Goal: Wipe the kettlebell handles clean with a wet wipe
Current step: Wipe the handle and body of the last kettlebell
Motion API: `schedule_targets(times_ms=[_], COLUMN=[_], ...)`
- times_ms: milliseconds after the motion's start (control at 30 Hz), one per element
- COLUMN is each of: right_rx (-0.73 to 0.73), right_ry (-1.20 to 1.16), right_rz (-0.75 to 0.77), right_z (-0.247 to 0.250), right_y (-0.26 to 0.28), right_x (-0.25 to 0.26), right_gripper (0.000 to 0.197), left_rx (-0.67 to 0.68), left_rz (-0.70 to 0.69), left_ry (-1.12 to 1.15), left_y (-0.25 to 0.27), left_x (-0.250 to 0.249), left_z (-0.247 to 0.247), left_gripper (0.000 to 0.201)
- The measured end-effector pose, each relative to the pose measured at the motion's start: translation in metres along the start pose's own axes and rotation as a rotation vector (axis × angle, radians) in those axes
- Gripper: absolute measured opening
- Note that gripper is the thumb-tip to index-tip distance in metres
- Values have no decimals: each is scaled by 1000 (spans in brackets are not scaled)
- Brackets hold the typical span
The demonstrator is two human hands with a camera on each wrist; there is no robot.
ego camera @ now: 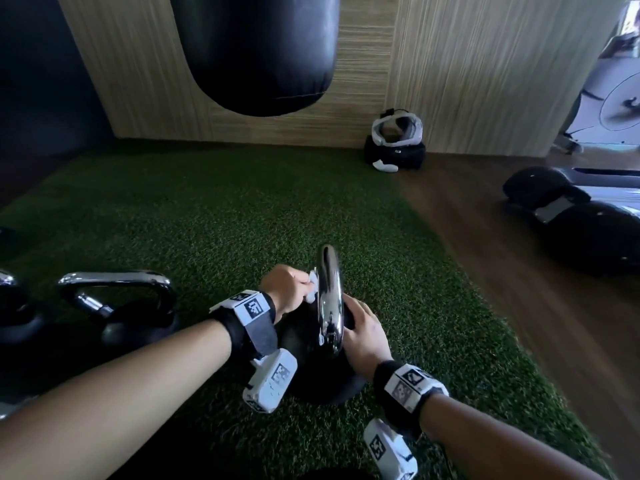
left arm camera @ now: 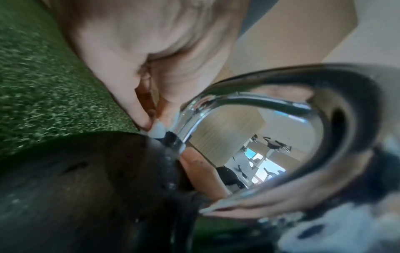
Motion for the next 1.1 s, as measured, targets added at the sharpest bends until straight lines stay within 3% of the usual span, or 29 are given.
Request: schedule_targets(times_ms=[100,200,300,367,533,800,1100], right_rx=[-31,-50,-61,-48,-48,-43,-57], right_ry=[10,3,-2,3,-30,-66,-112], right_rz=[10,26,32,23,10,12,25], right_z=[-1,-3,-3,-3,-3,-4,-4], right_y=[0,0,1,1,-1,-5,-8], right_x=[-7,-8,-8,-8,-10,-18,-26], right_gripper=[82,83,84,84,86,80,72], left_rx=[-115,-195,-92,-33,-78,-48,19], left_rz=[6,-15,-11,16,47,-36,-22], left_ry=[22,133,90,228,647,619,723], left_y=[-6,-7,-4,-3,12,44,89], left_x=[-9,-13,-11,-15,-37,-34,-25], left_z=[5,9,6,9,28,36,29], left_gripper=[19,14,14,11,11,20,14])
Point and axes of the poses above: each hand's wrist, its own y-axis away from the middle knuckle, its own z-axis out of the back of the hand, x = y × z, the point moved 2 cm from there along -y, towards the middle knuckle, and after that the axes turned 8 degrees about -y, right-handed, at the moved point
